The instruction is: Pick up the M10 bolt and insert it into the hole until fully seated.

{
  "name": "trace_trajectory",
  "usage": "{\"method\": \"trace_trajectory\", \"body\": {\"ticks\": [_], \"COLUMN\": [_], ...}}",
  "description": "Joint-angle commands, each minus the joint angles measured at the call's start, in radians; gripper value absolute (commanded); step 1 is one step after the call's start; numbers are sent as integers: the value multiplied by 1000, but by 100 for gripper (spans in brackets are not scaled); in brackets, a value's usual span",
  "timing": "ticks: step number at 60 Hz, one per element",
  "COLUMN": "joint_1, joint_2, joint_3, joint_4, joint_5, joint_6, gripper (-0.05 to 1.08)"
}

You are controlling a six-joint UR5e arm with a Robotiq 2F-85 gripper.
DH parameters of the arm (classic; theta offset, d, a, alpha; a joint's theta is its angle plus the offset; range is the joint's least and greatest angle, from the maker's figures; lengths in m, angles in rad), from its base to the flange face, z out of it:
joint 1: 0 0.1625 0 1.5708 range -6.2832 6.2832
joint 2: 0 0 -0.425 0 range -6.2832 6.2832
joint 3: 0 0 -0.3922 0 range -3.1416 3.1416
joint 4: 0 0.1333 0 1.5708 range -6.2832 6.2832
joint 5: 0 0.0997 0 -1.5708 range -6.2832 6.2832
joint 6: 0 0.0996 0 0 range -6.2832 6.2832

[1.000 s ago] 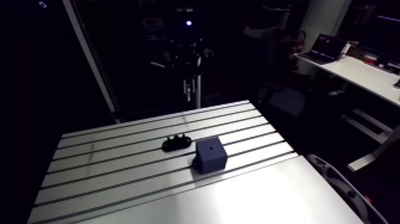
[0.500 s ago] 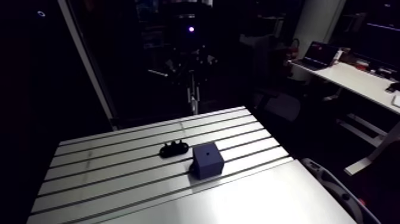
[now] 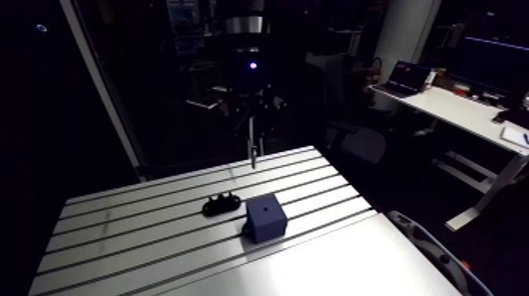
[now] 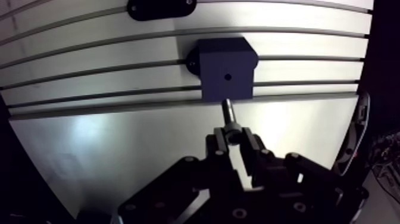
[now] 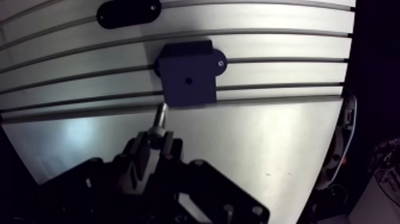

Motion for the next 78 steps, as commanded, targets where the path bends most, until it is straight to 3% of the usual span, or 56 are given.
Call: {"method": "trace_trajectory", "body": {"ticks": [1,30,78], "joint_1": [-13,-70,-74], "joint_2": [-1,5,44], "joint_3": [38,95,128], "joint_4": [-31,-67,-100], "joint_5": [0,2,5], "joint_6": [-2,-2,0], "gripper": [108,108,108]}}
